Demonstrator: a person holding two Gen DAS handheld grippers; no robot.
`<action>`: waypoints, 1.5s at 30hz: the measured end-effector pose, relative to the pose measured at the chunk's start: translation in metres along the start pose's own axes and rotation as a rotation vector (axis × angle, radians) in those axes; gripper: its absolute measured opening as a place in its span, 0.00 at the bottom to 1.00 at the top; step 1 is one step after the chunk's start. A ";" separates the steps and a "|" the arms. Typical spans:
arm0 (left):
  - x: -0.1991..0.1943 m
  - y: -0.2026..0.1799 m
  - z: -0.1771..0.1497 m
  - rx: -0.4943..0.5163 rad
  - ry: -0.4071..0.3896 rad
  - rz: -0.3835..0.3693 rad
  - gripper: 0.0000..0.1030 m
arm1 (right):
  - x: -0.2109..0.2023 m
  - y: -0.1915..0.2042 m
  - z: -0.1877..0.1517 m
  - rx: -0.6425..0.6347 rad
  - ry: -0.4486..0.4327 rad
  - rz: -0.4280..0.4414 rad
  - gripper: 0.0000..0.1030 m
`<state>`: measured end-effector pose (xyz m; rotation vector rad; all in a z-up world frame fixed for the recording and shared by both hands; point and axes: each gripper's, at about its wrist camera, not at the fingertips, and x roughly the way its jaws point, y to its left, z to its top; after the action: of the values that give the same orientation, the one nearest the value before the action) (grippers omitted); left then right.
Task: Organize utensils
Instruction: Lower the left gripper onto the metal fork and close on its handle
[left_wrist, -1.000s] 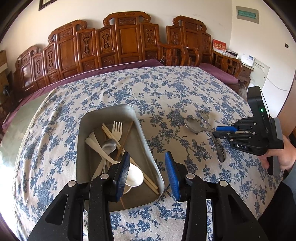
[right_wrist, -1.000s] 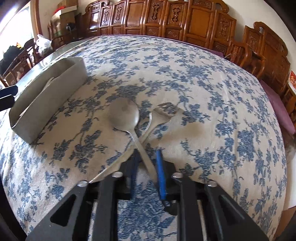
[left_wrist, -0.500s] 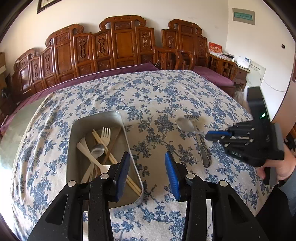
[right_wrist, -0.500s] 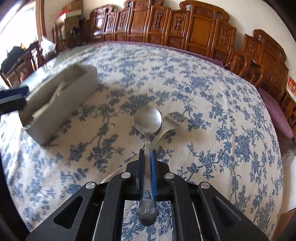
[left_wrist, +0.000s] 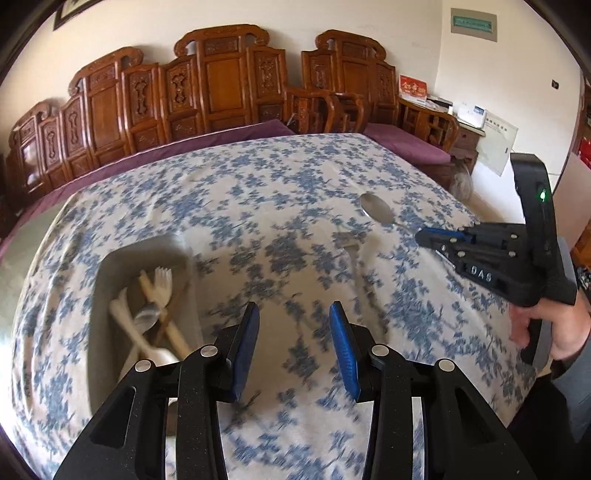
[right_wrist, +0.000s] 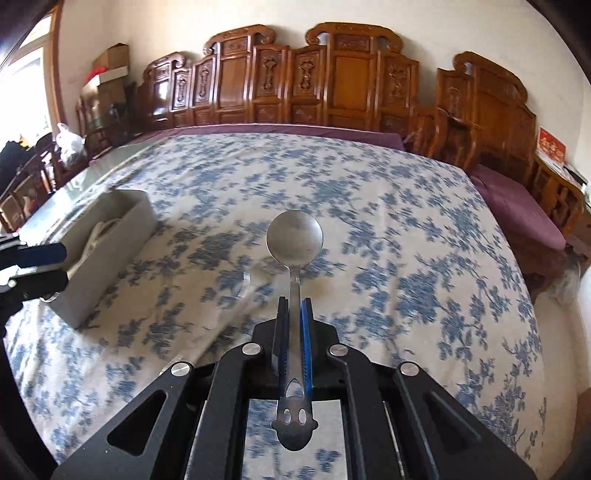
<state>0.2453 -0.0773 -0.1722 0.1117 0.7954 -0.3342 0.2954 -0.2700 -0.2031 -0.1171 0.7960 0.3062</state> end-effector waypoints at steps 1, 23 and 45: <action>0.005 -0.005 0.004 0.010 0.001 -0.005 0.36 | 0.001 -0.004 -0.001 0.007 0.003 -0.003 0.08; 0.145 -0.062 0.033 0.052 0.180 -0.054 0.31 | 0.019 -0.048 -0.022 0.097 0.069 -0.018 0.08; 0.099 -0.053 0.018 0.080 0.140 -0.009 0.07 | 0.009 -0.027 -0.016 0.090 0.036 0.014 0.08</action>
<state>0.3042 -0.1557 -0.2294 0.2079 0.9219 -0.3700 0.2982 -0.2971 -0.2210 -0.0328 0.8452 0.2818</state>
